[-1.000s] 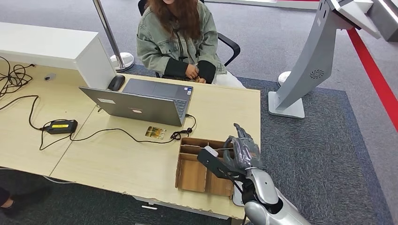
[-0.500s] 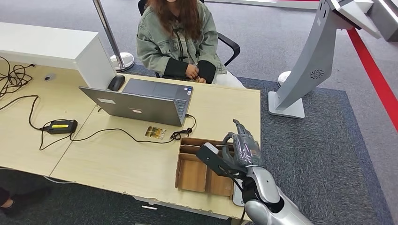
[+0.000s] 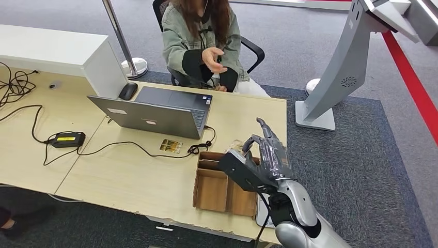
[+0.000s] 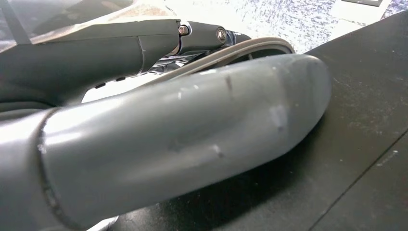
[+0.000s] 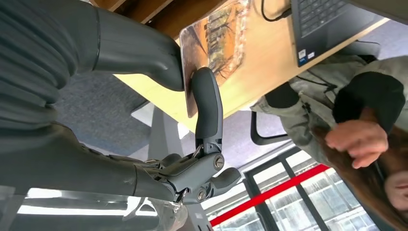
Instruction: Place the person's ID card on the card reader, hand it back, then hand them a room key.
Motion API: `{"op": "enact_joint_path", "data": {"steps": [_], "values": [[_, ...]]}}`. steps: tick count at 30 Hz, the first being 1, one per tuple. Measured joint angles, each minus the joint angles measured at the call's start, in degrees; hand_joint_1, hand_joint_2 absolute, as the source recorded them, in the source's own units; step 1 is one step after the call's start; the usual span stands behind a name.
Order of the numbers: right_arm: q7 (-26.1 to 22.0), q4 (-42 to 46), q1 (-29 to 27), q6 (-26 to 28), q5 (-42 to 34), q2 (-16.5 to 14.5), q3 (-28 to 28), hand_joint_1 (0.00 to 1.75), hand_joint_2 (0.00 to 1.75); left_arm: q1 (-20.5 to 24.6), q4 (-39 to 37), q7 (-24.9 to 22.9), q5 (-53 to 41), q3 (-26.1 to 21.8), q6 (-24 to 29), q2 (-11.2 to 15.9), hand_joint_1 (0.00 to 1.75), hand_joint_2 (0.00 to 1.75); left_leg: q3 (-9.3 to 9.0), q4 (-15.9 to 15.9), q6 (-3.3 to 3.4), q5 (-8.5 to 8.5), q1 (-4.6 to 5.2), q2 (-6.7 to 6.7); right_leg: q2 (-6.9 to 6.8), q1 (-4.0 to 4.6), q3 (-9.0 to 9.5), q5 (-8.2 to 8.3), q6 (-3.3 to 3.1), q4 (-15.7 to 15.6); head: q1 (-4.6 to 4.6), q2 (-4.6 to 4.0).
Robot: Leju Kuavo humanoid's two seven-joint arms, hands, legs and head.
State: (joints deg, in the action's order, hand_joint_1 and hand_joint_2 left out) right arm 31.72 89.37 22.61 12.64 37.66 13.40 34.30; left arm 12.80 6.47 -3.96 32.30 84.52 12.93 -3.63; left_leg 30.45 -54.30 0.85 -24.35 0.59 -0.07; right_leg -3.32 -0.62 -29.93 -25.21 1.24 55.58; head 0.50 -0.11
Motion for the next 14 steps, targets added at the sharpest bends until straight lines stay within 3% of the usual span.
{"op": "enact_joint_path", "data": {"steps": [5, 14], "values": [[-0.02, 5.33, 0.07, 1.13, -0.66, 0.32, -0.34, 1.18, 1.75, -0.04, 0.0, 0.0, 0.44, -0.06, 0.19, 0.0, 0.0, 0.0, 0.0, 0.0, 0.0, 0.0, 0.0, 0.0, 0.0, 0.0, 0.0, 0.0, 0.0, 0.0, 0.0, 0.0], [-0.02, 9.64, 4.75, 1.54, -3.53, -0.53, -0.04, 1.44, 1.75, -0.04, 0.0, -0.04, -1.0, -0.04, -0.14, -0.04, 0.0, 0.0, 0.01, 0.0, -0.01, 0.01, 0.0, 0.0, 0.0, 0.0, 0.01, 0.01, 0.0, 0.0, -0.01, 0.0]]}}
